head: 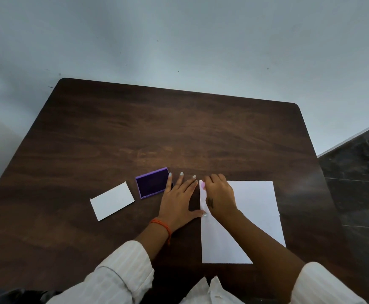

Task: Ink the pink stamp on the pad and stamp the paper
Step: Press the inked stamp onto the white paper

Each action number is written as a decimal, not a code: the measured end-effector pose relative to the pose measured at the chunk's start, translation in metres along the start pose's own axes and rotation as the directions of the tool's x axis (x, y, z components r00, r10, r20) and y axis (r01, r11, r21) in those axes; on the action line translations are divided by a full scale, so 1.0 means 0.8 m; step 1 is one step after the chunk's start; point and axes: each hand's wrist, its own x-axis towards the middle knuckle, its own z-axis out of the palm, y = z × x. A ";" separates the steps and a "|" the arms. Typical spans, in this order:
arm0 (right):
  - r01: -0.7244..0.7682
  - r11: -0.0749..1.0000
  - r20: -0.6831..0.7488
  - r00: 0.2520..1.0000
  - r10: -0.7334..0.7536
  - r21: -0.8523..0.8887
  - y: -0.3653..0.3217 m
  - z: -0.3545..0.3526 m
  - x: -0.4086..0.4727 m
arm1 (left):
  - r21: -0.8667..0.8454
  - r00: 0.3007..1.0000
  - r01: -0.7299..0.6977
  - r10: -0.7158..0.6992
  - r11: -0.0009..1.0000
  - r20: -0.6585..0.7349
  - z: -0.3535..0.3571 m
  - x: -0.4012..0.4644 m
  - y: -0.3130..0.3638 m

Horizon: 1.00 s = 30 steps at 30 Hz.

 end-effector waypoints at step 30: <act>-0.246 0.570 -0.044 0.894 0.445 0.784 0.025 -0.041 -0.005 | 0.004 1.000 -0.011 0.011 1.000 0.019 -0.006 -0.001 -0.002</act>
